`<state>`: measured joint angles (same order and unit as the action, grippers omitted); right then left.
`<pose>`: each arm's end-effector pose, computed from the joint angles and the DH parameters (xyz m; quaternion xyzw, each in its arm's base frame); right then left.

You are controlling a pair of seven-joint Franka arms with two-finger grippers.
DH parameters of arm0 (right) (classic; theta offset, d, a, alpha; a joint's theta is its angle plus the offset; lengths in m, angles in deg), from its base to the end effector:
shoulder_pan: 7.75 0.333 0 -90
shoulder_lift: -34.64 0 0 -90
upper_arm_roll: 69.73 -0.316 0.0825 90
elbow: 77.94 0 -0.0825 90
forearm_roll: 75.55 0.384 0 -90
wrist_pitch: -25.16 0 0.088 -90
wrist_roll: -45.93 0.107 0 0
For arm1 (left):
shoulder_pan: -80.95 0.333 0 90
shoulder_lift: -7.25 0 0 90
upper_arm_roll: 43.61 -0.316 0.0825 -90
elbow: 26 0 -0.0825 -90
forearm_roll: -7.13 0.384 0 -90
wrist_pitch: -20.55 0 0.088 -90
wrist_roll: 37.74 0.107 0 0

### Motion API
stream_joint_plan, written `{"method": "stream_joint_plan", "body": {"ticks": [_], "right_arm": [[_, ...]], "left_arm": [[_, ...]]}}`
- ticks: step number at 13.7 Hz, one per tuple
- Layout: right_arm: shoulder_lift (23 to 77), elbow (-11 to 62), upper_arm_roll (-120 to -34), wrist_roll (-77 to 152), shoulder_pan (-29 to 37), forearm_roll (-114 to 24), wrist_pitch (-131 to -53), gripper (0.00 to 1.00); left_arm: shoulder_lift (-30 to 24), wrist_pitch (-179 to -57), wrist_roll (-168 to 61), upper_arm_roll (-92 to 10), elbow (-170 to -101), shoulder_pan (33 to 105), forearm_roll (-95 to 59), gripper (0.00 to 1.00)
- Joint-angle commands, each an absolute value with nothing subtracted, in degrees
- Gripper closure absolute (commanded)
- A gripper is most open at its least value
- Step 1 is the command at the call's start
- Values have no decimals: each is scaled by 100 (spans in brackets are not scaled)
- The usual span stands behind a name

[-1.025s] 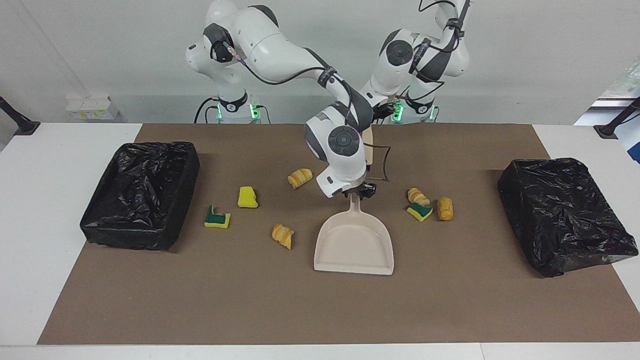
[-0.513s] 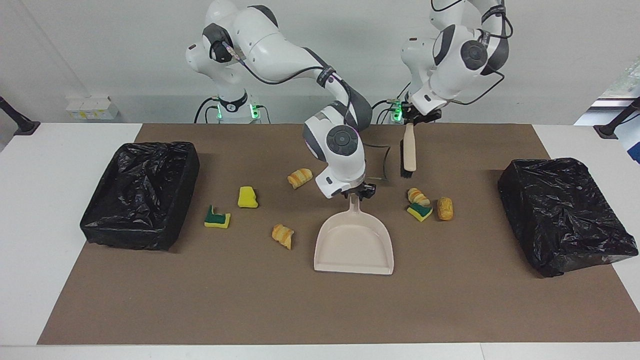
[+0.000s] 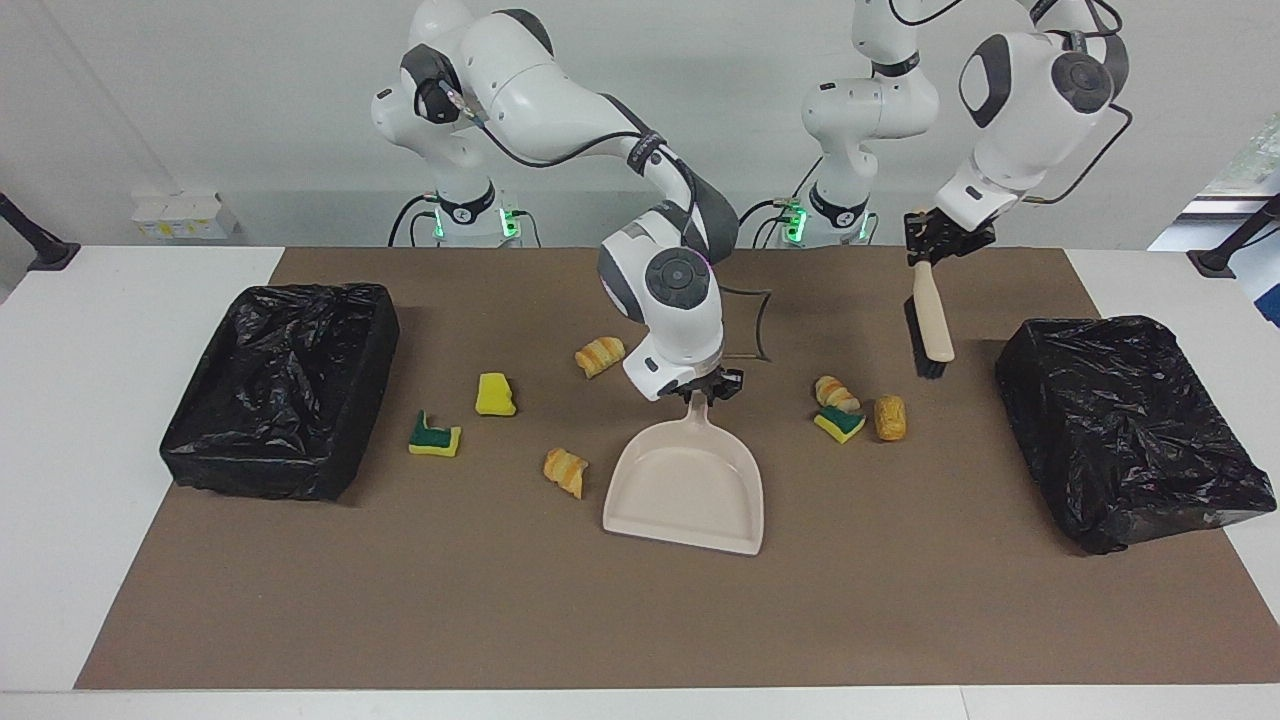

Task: Sweep and dump trash in bin
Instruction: 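Grasp the wooden brush with the left gripper and lift it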

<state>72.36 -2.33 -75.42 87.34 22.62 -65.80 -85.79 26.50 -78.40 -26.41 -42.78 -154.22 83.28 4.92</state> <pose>0.5909 0.4248 0.3489 -0.9899 0.0879 0.0834 0.0730 0.4317 0.0073 0.4911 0.9928 -0.0801 -0.0849 0.0260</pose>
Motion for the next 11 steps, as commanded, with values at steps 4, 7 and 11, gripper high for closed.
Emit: {"method": "stream_joint_plan", "body": {"ticks": [4, 7, 11], "right_arm": [[6787, -165, -7589, 7979, 2056, -6649, -8288, 100], [6541, 27, -7589, 7329, 1968, -6640, -7979, 100], [6154, 477, -7580, 6388, 1801, -6667, -7682, 100]], "left_arm": [[2131, -8166, -2043, -4211, -14887, 9079, 871, 100], [1929, -8211, -2148, -4211, -14922, 9202, 862, 100], [1824, -8193, -2376, -4203, -15027, 9000, 854, 100]]}}
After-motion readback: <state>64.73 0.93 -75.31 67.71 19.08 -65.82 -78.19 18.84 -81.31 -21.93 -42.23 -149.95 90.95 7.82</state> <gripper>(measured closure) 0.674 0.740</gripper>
